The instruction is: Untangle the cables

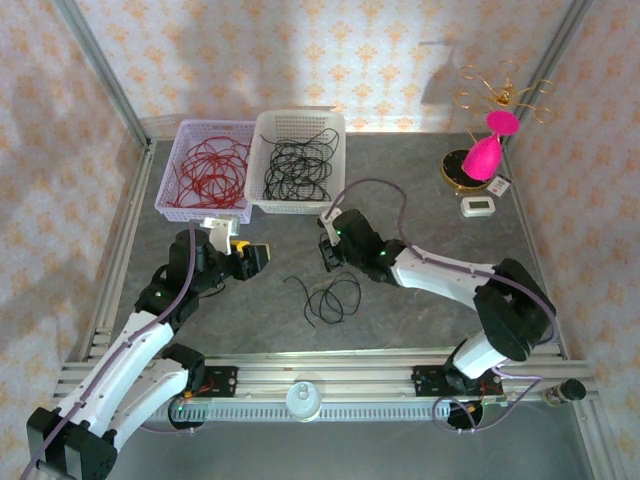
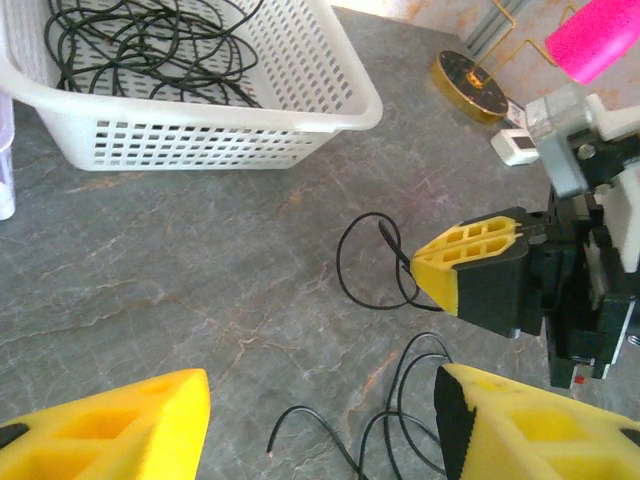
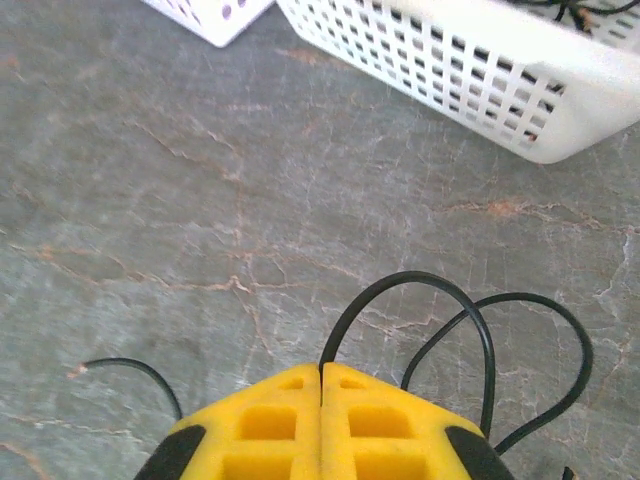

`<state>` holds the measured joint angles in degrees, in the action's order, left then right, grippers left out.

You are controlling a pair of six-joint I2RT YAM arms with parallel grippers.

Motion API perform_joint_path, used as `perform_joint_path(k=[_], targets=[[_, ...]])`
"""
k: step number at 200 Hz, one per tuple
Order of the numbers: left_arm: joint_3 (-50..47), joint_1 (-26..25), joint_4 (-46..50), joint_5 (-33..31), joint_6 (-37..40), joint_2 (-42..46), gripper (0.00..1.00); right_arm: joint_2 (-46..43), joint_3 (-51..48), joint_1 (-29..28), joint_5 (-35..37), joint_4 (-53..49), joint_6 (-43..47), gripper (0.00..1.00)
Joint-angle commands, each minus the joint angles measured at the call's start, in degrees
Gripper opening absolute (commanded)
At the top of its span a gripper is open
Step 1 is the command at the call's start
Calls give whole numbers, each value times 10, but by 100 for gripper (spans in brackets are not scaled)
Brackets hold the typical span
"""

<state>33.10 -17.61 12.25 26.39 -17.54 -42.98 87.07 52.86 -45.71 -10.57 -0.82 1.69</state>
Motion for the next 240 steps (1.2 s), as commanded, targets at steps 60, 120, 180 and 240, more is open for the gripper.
perform_joint_path(k=[60, 120, 180, 240], targets=[[-50, -90, -288, 77, -127, -58, 60, -117, 70, 1, -83, -10, -130, 0], [-87, -92, -469, 112, -234, -122, 68, -190, 48, 7, -148, 67, -161, 0], [-86, -105, -523, 119, -250, -185, 70, -190, 51, 7, -192, 98, -180, 0], [-68, -107, -568, 108, -274, -245, 69, -191, 42, 5, -206, 120, -198, 0]])
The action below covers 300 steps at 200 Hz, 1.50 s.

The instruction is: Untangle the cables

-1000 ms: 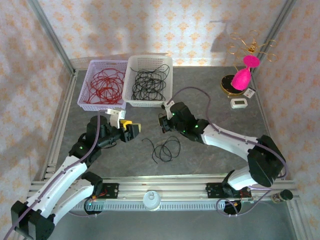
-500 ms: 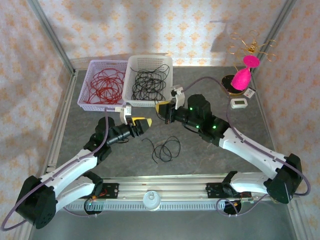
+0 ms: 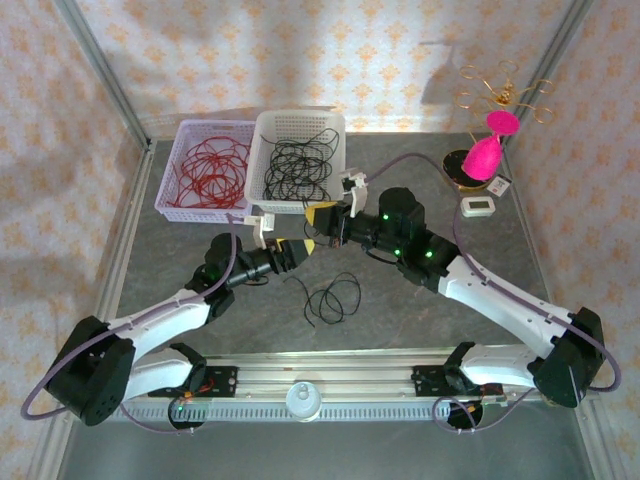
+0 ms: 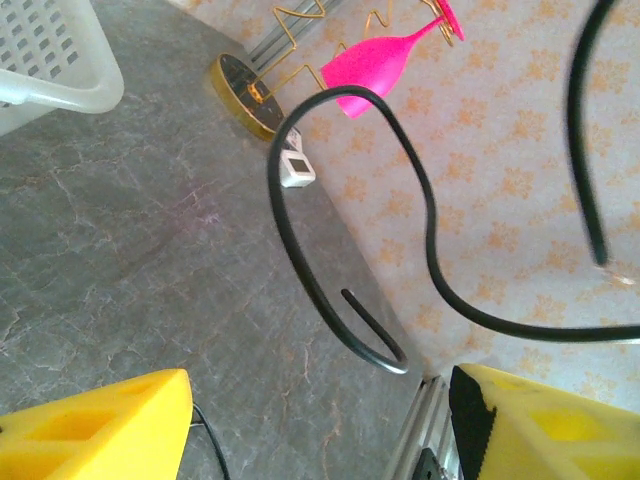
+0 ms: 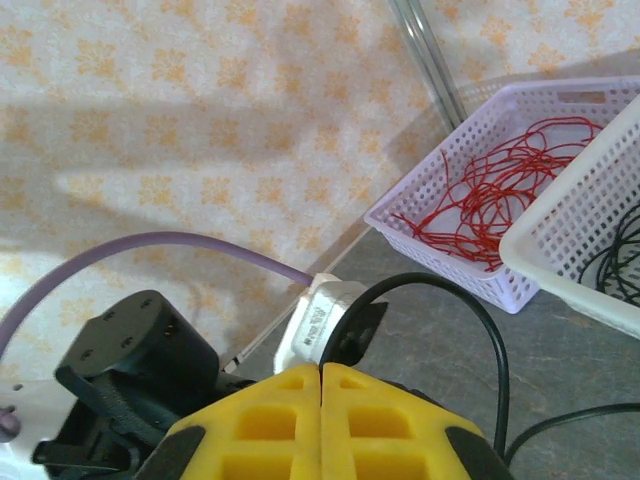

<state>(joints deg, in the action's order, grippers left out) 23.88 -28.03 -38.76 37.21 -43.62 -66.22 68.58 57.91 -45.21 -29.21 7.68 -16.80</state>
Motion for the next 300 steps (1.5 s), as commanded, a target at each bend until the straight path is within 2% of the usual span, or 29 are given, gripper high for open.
perform_joint_path(k=[1, 54, 64, 77, 100, 122, 143, 169, 203, 234, 259, 271, 300], targets=[[25, -3, -59, 0, -14, -14, 68, -6, -9, 0, -19, 35, -13, 0], [58, -6, -71, -4, -20, -65, 58, -5, -4, 0, -24, 40, -14, 0], [61, -5, -70, -7, -20, -69, 48, -5, -3, -1, -21, 39, -11, 0], [59, -5, -69, -21, -22, -70, 28, -5, -6, -1, -17, 42, -11, 0], [35, -6, -84, -68, -31, -58, 0, -5, -10, -1, -11, 57, -10, 0], [16, -6, -67, -116, -26, -35, 0, -6, -10, -1, 1, 68, -11, 0], [6, -6, -17, -153, -8, -13, 0, -30, -16, -1, 63, 74, -8, 0], [-10, -5, 55, -176, 22, 33, 0, -46, -21, -1, 202, 60, 1, 0], [-5, -5, 176, -215, 74, 107, 0, -44, 4, -1, 413, -11, 38, 0], [15, -5, 289, -254, 116, 168, 0, -44, 20, 1, 545, -29, 115, 0], [45, -5, 374, -249, 141, 209, 0, -45, 4, 9, 638, -16, 172, 0], [61, -5, 409, -242, 152, 228, 0, -47, -8, 22, 660, -8, 182, 0], [109, -5, 485, -250, 166, 280, 0, -48, -36, 63, 658, 1, 166, 0]])
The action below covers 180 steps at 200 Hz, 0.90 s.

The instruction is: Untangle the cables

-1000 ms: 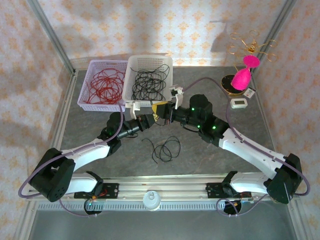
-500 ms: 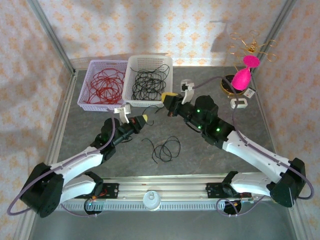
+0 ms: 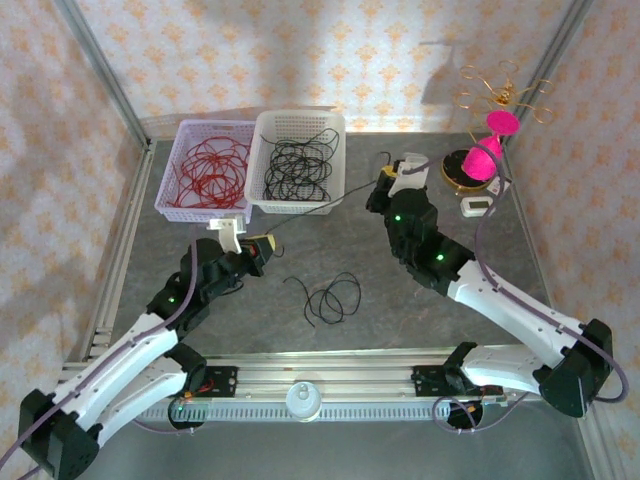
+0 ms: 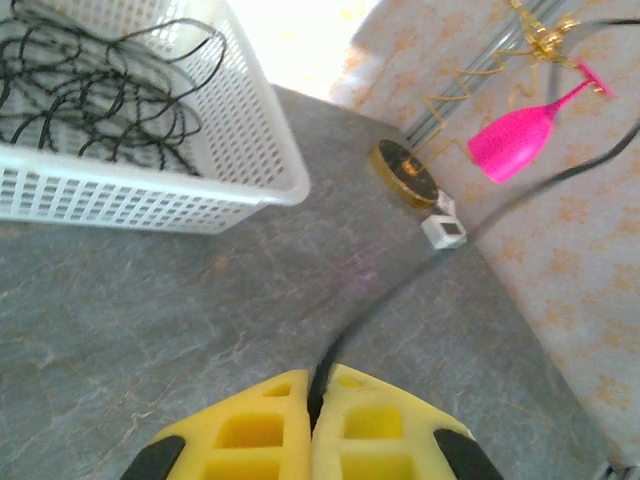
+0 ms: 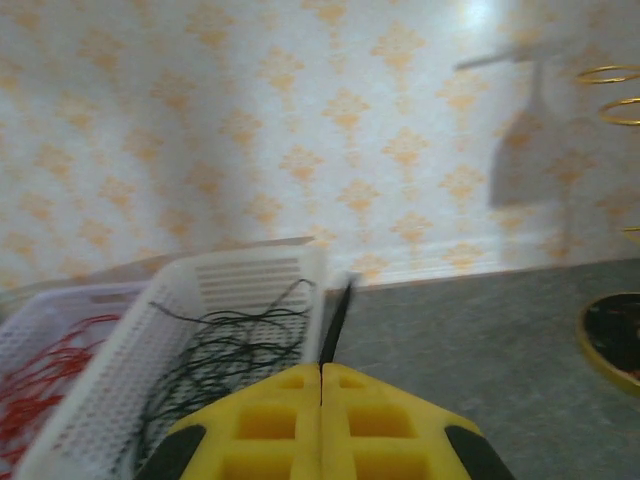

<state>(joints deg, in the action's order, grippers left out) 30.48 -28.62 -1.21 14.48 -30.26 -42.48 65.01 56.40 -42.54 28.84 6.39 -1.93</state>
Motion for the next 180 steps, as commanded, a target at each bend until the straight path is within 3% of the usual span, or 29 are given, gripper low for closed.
perform_joint_path(k=[1, 49, 78, 111, 134, 155, 180], targets=[[45, 1, 111, -24, 33, 44, 0, -13, -23, 38, 78, 14, 17, 0], [124, 1, 185, -51, 71, 74, 0, 9, -69, 66, 81, -4, -46, 4], [157, 1, 208, -85, 102, 70, 0, 12, -105, 66, 17, -23, -111, 41], [187, 1, 223, -112, 143, 49, 0, -10, -140, 74, -61, -71, -231, 70], [187, 1, 213, -111, 158, 37, 0, -49, -163, 102, -214, -75, -329, 78], [190, 1, 204, -103, 171, 22, 0, -75, -161, 110, -316, -89, -400, 80], [208, 1, 211, -100, 193, -2, 0, -86, -173, 110, -476, -12, -451, 78]])
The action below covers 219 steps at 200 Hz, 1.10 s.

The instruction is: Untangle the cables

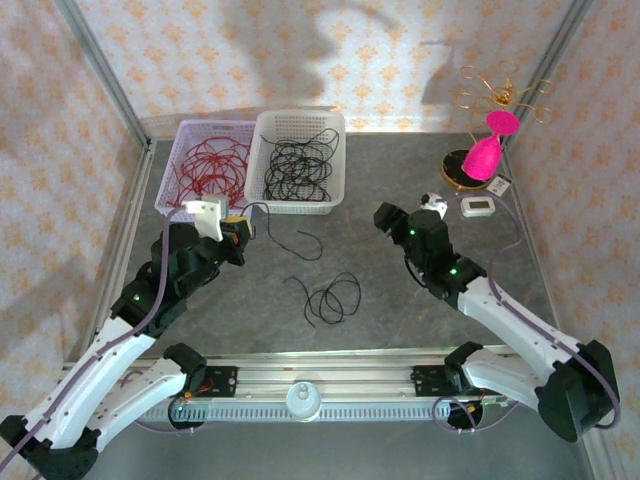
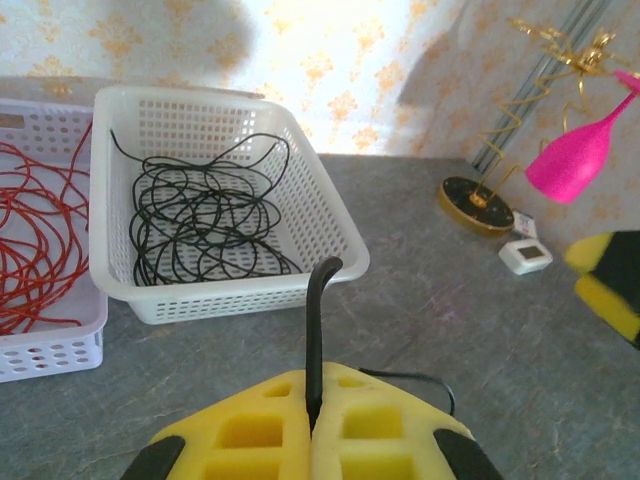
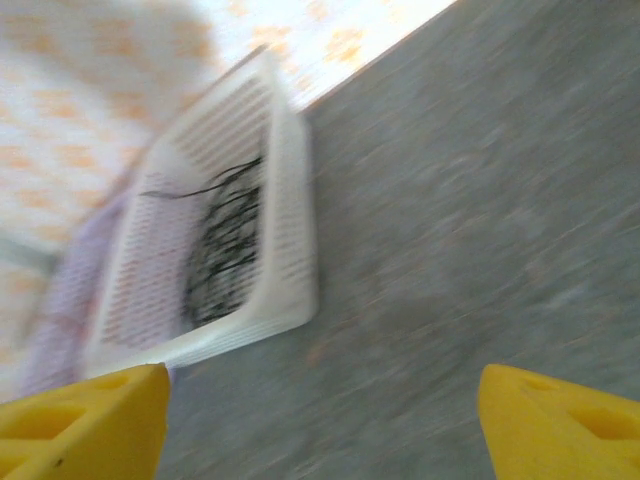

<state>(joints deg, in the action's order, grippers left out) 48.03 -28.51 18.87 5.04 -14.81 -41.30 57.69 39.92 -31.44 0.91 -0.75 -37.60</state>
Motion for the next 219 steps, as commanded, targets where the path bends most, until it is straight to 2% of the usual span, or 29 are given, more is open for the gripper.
perform_joint_path(k=[1, 8, 14, 22, 42, 56, 69, 94, 121, 141, 167, 180, 194, 219], targets=[[34, 0, 11, -5, 39, -15, 0, -13, -9, -1, -206, 63, -93, 77], [39, 0, 12, -2, 45, -21, 0, -5, -12, -13, -275, 125, -74, 74], [43, 0, 13, 1, 49, -24, 0, 9, 0, -33, -294, 134, -50, 74], [51, 0, 15, 4, 51, -29, 0, 31, 40, -67, -265, 87, 0, 74], [66, 0, 19, 9, 60, -37, 0, 95, 112, -165, -158, -6, 203, 75], [75, 0, 28, 12, 65, -41, 0, 150, 120, -187, -152, -1, 273, 76], [84, 0, 38, 13, 65, -45, 0, 180, 114, -189, -191, 47, 290, 76], [94, 0, 53, 15, 62, -40, 0, 219, 101, -189, -247, 162, 269, 76], [97, 0, 56, 16, 56, -33, 0, 273, 126, -189, -211, 184, 258, 73], [103, 0, 57, 19, 56, -34, 0, 323, 163, -185, -137, 150, 219, 62], [110, -1, 62, 13, 58, -32, 0, 375, 190, -184, -90, 128, 177, 30], [113, 0, 67, 8, 61, -28, 0, 388, 191, -183, -78, 134, 157, 19], [118, 0, 75, 1, 67, -26, 0, 398, 193, -178, -61, 136, 136, 11], [133, 0, 95, -17, 78, -25, 0, 389, 176, -148, -37, 135, 94, 3]])
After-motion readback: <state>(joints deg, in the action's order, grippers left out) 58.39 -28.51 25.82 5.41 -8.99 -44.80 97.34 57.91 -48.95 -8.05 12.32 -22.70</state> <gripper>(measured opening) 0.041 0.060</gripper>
